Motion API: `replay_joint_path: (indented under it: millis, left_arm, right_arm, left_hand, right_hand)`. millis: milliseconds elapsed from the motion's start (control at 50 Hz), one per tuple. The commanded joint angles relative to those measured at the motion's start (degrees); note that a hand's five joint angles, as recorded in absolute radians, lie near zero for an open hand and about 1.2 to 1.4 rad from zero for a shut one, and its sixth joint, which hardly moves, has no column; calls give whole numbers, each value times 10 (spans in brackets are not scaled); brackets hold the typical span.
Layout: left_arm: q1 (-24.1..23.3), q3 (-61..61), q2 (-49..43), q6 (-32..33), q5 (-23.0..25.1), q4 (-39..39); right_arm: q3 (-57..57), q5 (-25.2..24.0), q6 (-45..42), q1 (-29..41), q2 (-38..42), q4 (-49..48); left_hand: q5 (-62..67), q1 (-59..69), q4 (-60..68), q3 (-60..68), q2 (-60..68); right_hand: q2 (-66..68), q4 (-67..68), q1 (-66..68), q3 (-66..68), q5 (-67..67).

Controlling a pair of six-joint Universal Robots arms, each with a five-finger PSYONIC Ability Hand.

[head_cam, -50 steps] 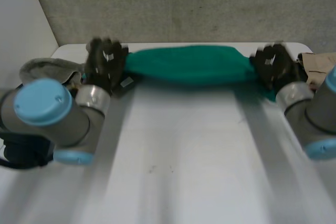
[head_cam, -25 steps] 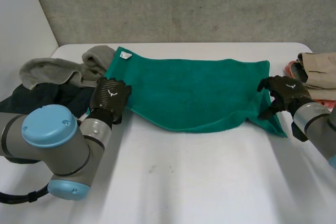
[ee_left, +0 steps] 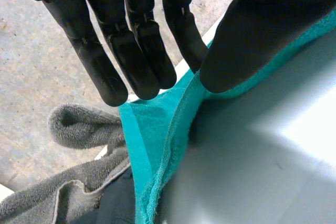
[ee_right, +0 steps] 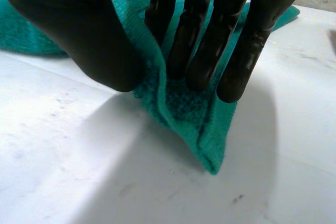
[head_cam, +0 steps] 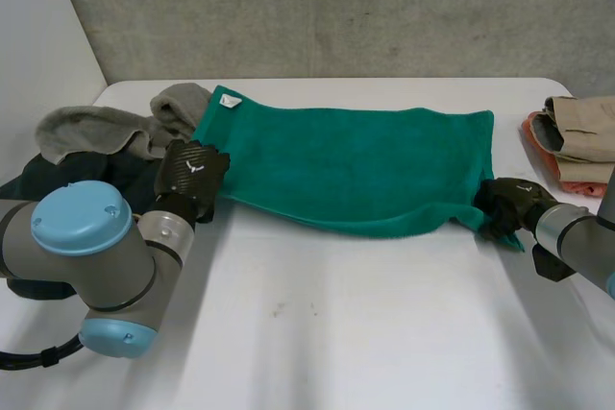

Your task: Fold the laundry.

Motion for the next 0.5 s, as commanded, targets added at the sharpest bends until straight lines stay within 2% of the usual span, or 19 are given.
replay_joint_path:
  millis: [20, 120, 200, 220, 280, 300, 380, 500]
  left_arm:
    - [-2, -5, 18, 3, 0, -70]
    - [-4, -15, 53, 8, 1, -166]
    - [-3, -36, 97, 8, -2, -253]
    - [-3, -47, 116, 9, -3, -288]
    - [-5, -69, 146, 11, -4, -345]
    - [-7, -86, 168, 15, -4, -385]
    - [-15, -128, 217, 36, -1, -473]
    - [-47, -151, 228, 67, -4, -507]
  right_arm:
    - [-10, -6, -24, -5, -2, -6]
    - [34, -10, -110, -6, -86, 9]
    - [94, -11, -264, -28, -171, 52]
    - [122, -7, -337, -41, -197, 78]
    - [158, 2, -446, -57, -236, 124]
    - [183, 11, -508, -68, -259, 157]
    - [235, 41, -619, -102, -308, 244]
    - [259, 45, -658, -124, -324, 297]
  left_hand:
    - [132, 152, 111, 117, 114]
    - [132, 152, 111, 117, 114]
    - [132, 152, 111, 117, 114]
    - [132, 152, 111, 117, 114]
    - [132, 152, 111, 117, 114]
    - [132, 152, 111, 117, 114]
    - [132, 152, 111, 117, 114]
    - [132, 152, 111, 117, 114]
  right_hand:
    - [161, 169, 257, 165, 181]
    - [161, 169, 257, 165, 181]
    - [161, 169, 257, 165, 181]
    - [161, 169, 257, 165, 181]
    - [161, 169, 257, 165, 181]
    - [161, 169, 257, 165, 181]
    - [161, 169, 257, 165, 181]
    - [161, 169, 257, 165, 181]
